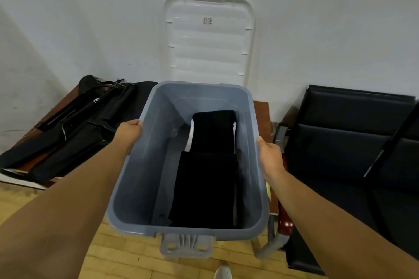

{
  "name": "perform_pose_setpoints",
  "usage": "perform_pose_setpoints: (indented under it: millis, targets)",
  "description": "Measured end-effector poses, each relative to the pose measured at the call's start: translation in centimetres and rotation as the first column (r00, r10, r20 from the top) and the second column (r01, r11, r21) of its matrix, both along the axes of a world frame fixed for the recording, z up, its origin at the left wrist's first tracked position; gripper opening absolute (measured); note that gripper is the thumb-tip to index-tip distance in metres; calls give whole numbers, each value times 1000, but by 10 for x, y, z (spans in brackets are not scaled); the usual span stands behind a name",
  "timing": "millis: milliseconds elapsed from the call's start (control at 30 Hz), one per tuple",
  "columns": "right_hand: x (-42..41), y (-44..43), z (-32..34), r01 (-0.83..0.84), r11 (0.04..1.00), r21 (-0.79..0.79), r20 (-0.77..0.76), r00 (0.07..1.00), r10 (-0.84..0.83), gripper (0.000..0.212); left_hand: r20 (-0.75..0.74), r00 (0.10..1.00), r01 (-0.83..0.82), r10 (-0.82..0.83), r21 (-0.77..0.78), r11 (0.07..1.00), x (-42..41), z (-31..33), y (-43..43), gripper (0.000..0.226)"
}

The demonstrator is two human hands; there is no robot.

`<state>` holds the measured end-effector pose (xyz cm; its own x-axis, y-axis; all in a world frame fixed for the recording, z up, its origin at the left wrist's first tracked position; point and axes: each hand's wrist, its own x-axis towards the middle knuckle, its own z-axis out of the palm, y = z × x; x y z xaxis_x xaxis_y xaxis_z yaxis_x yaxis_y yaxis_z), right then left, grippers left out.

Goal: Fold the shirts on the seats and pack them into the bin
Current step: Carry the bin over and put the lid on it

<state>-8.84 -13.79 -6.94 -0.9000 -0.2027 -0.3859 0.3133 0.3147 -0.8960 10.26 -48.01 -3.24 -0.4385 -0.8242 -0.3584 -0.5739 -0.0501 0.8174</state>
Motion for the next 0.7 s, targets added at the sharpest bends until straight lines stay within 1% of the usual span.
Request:
perform_pose_setpoints:
  millis: [100,167,267,433,533,633,700]
  targets:
    - [-7,-16,-5,-12,1000,23,-25,1000,12,40,4,1000,19,-19,17,1000,-8,0,-7,20]
    - [-12,-27,-6,-13,999,40,-34,999,14,45,9,1000,9,-10,7,1000,-14,-4,-17,23]
    - [-22,-40,-9,-5,998,59,-50,999,8,48,27,999,36,-36,-4,999,-21,-11,-34,27]
    - [-37,-59,-11,-26,997,77,-53,998,30,43,65,994,90,-85,-81,993,-41,-13,-55,33]
    - [-45,-66,-11,-38,995,91,-50,998,43,42,81,989,135,-125,-128,983,-47,-14,-62,33]
    - [-52,-74,-11,-56,993,106,-53,997,62,37,82,987,145,-135,-136,980,-57,-13,-72,32]
    - [-62,-78,-11,-82,985,149,-38,995,89,38,123,978,182,-166,-133,974,-65,-9,-82,31]
